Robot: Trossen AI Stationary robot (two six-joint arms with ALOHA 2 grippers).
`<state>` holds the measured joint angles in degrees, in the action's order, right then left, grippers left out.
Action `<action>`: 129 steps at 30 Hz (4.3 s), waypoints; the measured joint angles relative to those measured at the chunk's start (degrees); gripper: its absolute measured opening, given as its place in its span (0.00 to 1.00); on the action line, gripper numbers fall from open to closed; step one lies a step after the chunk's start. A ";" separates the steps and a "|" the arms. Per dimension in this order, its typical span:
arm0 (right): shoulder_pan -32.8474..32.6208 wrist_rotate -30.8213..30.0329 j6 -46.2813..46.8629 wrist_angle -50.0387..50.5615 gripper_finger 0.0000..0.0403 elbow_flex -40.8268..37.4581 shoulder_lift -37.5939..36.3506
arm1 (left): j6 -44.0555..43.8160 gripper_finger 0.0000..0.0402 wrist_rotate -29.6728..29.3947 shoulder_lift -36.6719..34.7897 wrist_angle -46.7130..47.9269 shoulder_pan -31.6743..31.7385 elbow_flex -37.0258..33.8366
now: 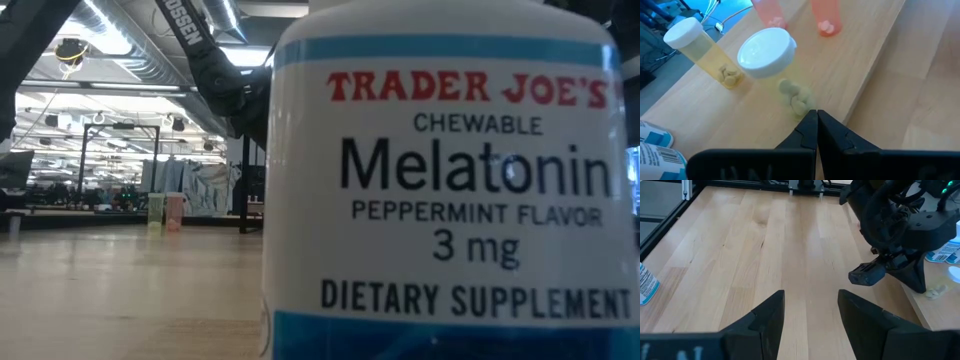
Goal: Pick and place medicine bottles onto shelf by color
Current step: Put the bottom yellow pill bottle on the shelf aligned with the other yellow pill bottle, then put the white pill bottle on the shelf aligned with the other white pill bottles
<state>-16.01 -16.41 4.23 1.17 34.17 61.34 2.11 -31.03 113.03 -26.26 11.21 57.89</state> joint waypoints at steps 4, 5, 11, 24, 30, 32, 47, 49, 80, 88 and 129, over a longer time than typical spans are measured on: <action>0.00 -0.01 0.00 0.00 0.47 0.00 0.00 | 0.02 0.00 -0.06 0.47 -0.66 0.45 0.00; 0.00 -0.01 0.00 0.00 0.47 0.00 0.00 | 0.02 0.00 0.12 0.48 -0.68 0.61 0.02; 0.00 -0.01 0.00 -0.02 0.47 0.00 0.00 | 0.80 0.00 0.10 1.01 -1.69 0.91 0.04; 0.00 -0.01 0.02 -0.01 0.47 0.00 0.00 | 1.58 0.00 0.01 1.14 -3.22 2.69 0.02; 0.00 -0.03 0.02 -0.02 0.47 0.00 0.00 | 1.62 0.00 -0.04 1.14 -3.32 3.18 0.00; 0.00 -0.03 0.02 -0.02 0.47 0.00 0.00 | 1.62 0.00 -0.04 1.14 -3.35 3.18 -0.03; 0.00 -4.96 0.05 -0.04 0.47 0.00 0.02 | 5.84 0.00 -5.55 -1.42 -0.03 -3.54 -0.05; 0.00 -4.97 0.50 -0.04 0.47 0.00 0.02 | 4.97 0.00 -5.56 -2.67 3.22 -5.06 -0.11; -1.34 1.13 -0.73 18.95 0.46 11.75 0.14 | -27.76 0.00 -7.51 -38.66 59.26 -24.61 0.03; -6.85 4.56 0.89 35.65 0.38 26.18 6.59 | -31.76 0.00 -11.60 -39.01 64.36 -30.44 0.00; -15.42 18.82 17.21 12.40 0.53 41.60 41.55 | -44.22 0.00 -11.50 -38.95 65.24 -54.79 -0.02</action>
<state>-31.43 2.40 21.44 13.56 75.77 102.89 -42.11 -42.53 74.08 38.98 -43.58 57.87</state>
